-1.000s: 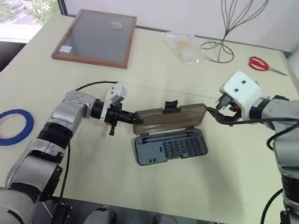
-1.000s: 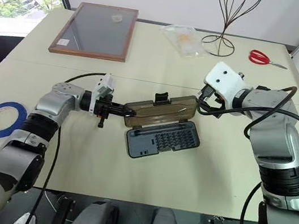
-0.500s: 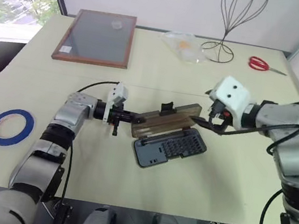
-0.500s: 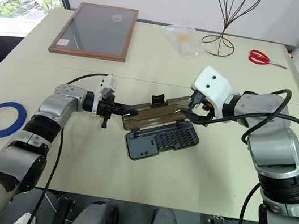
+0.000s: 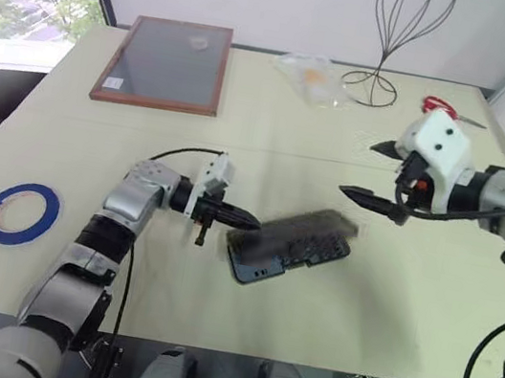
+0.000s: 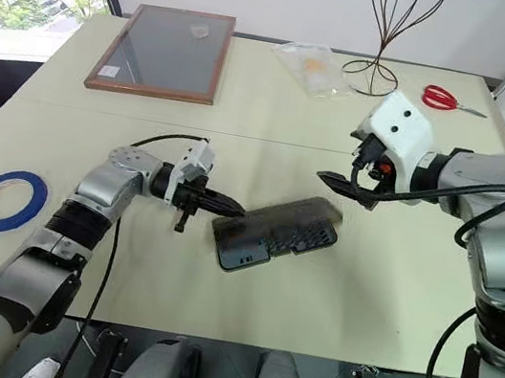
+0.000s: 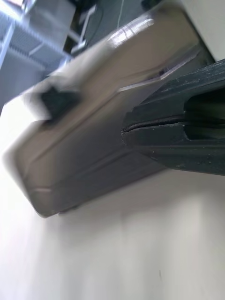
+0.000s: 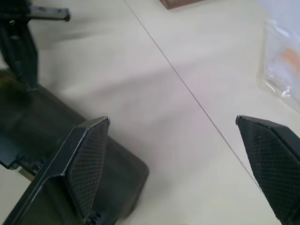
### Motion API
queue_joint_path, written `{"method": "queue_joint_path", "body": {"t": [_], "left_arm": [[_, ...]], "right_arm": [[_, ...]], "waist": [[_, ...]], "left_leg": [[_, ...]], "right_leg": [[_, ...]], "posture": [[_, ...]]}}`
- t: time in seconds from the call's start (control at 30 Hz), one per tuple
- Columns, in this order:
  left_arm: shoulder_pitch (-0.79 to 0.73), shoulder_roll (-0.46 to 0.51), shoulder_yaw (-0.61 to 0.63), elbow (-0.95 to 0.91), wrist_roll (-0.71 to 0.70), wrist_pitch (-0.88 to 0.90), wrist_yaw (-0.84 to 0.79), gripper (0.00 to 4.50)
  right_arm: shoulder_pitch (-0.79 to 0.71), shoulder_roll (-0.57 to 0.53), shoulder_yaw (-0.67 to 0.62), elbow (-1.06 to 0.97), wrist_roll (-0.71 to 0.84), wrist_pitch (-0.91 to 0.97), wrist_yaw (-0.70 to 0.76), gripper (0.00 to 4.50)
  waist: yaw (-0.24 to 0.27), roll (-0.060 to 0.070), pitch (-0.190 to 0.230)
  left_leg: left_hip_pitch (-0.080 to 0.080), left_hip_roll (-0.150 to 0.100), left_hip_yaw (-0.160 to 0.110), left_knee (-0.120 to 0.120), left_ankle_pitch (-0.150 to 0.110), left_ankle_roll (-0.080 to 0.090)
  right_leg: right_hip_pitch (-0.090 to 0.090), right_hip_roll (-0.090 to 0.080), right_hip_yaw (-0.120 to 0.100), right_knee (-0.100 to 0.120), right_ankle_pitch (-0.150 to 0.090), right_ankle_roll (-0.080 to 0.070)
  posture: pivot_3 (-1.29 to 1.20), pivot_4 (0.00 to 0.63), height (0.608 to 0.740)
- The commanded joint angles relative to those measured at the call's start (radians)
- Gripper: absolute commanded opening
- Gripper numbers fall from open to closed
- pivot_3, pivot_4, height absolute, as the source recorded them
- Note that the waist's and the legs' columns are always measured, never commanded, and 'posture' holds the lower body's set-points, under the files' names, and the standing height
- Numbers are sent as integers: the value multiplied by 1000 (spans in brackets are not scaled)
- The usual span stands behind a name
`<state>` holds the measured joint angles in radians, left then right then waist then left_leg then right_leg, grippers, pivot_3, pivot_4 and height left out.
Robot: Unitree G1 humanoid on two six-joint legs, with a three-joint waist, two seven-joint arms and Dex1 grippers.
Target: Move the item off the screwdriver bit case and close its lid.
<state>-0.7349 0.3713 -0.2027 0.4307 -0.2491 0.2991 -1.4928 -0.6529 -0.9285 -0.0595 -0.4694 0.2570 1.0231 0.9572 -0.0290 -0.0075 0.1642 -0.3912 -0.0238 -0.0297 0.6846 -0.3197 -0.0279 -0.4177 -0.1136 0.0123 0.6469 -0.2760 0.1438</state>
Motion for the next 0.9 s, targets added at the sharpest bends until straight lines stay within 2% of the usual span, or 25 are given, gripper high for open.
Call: {"method": "queue_joint_path", "body": {"t": [0.03, 0.2, 0.4, 0.53, 0.9], "left_arm": [[-7, -3, -27, -43, -13, 4, -28, 0], [-41, -109, -84, 98, 49, -71, 33, 0], [-29, -124, -132, 215, 127, -184, 51, 0], [-58, -130, -107, 234, 108, -194, 58, 0], [-183, -129, 31, 192, -8, -66, 87, 0]], "right_arm": [[25, -31, -50, -52, 36, 4, -15, 4471], [124, -9, -31, -98, 68, 13, -56, 4471], [196, -11, 8, -117, 81, -7, -89, 4471], [199, -17, 9, -112, 93, -13, -97, 4471], [282, -80, -44, -151, 168, -38, -44, 4471]], "waist": [[3, 0, 0], [21, 0, 0], [18, 0, 0], [18, 0, 0], [18, -1, 0]], "left_leg": [[0, 0, 0, 0, -2, 3], [0, 0, 0, 1, -2, 4], [1, -1, 0, 2, -3, 6], [2, -1, 0, 5, -4, 7], [1, 0, -1, 11, -6, 10]], "right_leg": [[0, 0, 0, 0, 0, 0], [1, 0, 0, 0, 0, 0], [2, 0, 0, -1, 0, 0], [5, 0, 0, -1, 0, 0], [6, 0, 0, 0, 0, 0]], "posture": [[0, 150, 740], [0, 150, 740], [0, 150, 740], [0, 150, 740], [0, 150, 740]]}}
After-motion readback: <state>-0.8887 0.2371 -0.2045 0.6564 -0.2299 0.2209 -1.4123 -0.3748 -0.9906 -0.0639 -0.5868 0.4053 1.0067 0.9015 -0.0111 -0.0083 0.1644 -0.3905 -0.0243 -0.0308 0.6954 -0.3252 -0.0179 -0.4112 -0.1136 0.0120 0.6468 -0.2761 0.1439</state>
